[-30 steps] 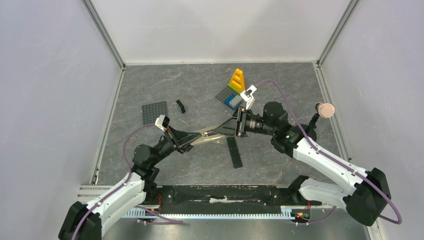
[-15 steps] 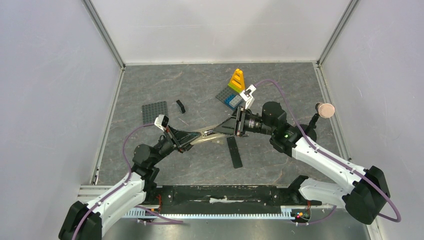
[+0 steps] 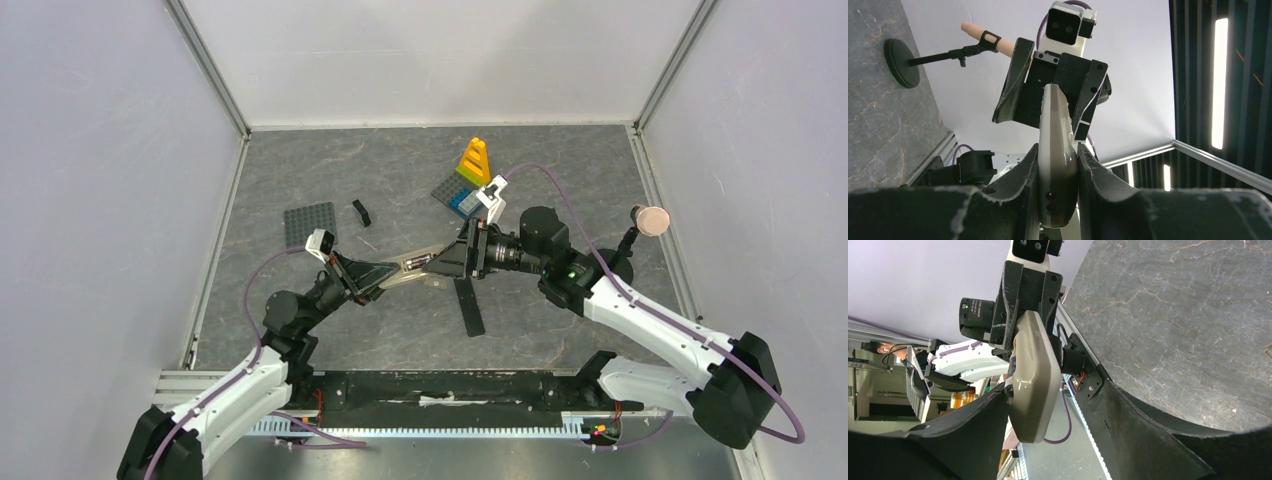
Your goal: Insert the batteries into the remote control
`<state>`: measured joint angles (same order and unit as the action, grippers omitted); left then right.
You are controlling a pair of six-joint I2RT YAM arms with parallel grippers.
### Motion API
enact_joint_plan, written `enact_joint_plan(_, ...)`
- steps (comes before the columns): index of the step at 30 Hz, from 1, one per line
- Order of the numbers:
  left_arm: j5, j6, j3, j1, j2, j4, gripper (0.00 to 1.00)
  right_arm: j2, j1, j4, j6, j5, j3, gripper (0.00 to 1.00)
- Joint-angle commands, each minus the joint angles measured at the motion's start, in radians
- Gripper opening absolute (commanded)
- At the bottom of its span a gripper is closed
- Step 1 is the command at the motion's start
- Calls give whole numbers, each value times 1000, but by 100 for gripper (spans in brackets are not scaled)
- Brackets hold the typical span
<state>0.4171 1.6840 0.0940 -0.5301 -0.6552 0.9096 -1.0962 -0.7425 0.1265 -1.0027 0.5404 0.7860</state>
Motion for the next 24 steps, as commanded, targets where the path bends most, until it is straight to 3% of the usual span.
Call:
enact_joint_plan(1,-31,-45,28,-3,38,35,2,24,-4,-47,33,-23,34,73)
enact_joint_plan(11,-32,-55,22,-2,49,-12,2,50,1,1,-9,-8,41,87)
enact_joint_plan(24,-14,-64,18,-2,54,-26,2,60,35,23,-65,-45,21,86)
